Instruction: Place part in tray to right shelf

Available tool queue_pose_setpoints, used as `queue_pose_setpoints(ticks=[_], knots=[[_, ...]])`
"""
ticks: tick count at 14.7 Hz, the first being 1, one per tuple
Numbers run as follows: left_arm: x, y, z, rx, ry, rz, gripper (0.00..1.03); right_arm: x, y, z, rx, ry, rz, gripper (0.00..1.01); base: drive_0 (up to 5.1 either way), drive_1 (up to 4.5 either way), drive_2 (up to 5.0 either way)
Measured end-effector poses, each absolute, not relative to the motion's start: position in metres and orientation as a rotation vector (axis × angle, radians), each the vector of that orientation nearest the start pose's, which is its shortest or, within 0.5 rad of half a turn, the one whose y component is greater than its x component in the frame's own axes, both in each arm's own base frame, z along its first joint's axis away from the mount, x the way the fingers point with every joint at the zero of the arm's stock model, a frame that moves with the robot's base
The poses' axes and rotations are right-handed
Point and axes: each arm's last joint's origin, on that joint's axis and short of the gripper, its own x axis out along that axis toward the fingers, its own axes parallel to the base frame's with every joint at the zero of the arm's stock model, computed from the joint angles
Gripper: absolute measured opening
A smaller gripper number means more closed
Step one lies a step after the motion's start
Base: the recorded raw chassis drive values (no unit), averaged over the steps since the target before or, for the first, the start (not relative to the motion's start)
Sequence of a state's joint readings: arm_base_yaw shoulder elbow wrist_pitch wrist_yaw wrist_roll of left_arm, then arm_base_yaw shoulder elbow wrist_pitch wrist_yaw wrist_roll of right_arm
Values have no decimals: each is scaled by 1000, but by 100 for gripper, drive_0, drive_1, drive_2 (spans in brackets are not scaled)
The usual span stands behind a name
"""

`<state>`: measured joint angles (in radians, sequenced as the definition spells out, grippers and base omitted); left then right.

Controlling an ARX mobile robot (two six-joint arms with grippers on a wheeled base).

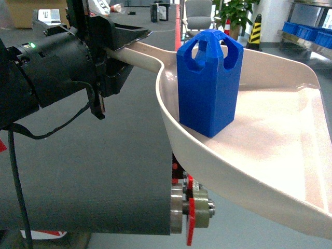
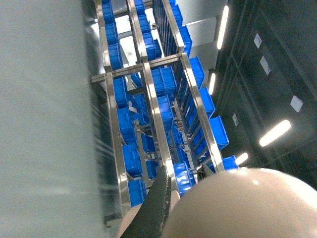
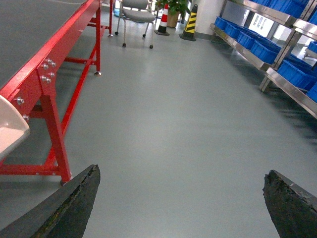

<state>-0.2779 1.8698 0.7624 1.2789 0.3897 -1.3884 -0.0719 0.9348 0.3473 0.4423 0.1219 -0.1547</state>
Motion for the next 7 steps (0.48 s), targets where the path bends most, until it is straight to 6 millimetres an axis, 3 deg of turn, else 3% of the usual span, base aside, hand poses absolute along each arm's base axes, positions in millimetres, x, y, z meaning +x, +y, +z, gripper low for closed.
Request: queue_pose_setpoints(ticks=[4, 7], knots=[[337, -108, 180, -1320, 313, -675, 13, 195, -18, 216, -158, 158, -182, 98, 463, -389, -69], [337, -108, 180, -1320, 313, -677, 13, 195, -18, 216, -158, 160, -182, 98, 490, -275, -206]])
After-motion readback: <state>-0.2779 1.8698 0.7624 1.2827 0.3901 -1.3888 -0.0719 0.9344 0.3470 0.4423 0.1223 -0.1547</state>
